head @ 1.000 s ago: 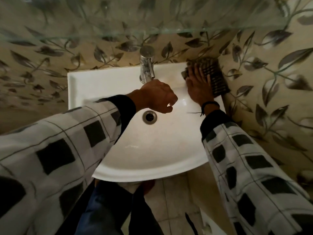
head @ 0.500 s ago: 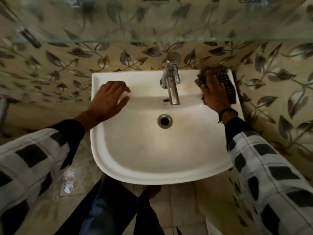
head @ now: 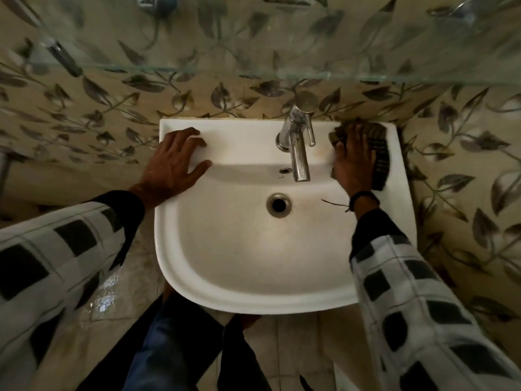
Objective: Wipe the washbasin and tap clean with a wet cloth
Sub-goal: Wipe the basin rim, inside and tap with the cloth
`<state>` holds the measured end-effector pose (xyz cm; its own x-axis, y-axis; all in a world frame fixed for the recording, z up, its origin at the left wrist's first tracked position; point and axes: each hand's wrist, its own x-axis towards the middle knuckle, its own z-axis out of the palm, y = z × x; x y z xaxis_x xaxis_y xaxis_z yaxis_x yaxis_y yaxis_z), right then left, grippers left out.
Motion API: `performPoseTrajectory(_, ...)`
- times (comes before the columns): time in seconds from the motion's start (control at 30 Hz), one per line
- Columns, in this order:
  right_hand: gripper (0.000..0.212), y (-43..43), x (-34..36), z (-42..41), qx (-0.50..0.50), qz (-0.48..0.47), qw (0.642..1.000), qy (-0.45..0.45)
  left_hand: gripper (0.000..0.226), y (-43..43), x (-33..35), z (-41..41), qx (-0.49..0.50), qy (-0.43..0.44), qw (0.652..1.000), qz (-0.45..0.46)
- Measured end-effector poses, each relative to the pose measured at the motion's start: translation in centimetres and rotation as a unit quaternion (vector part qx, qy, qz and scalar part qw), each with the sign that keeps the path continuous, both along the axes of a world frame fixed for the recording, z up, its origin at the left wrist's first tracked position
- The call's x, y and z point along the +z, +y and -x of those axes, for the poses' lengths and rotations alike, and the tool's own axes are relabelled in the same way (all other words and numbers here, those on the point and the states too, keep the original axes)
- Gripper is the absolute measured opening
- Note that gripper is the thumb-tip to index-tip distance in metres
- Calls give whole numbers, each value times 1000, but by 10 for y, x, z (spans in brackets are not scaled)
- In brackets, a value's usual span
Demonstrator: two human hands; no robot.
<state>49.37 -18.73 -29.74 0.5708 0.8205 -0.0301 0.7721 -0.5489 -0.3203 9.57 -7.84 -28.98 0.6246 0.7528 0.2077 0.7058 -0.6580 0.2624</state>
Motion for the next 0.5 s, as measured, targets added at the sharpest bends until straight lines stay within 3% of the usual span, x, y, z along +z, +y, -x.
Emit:
performPoseTrajectory(0.13, 55, -7, -1, -2, 63, -13, 998, -24, 51, 3, -2, 0, -16, 27, 999, 7)
performPoseTrajectory(0.33, 56, 11, -1, 15, -11, -6, 1000, -19, 53, 6, -6, -1, -15, 30, 999, 9)
performPoseTrajectory(0.5, 53, -4, -2, 10, 115, 9, 991, -66, 53, 5, -5, -1, -12, 14, 1000, 8)
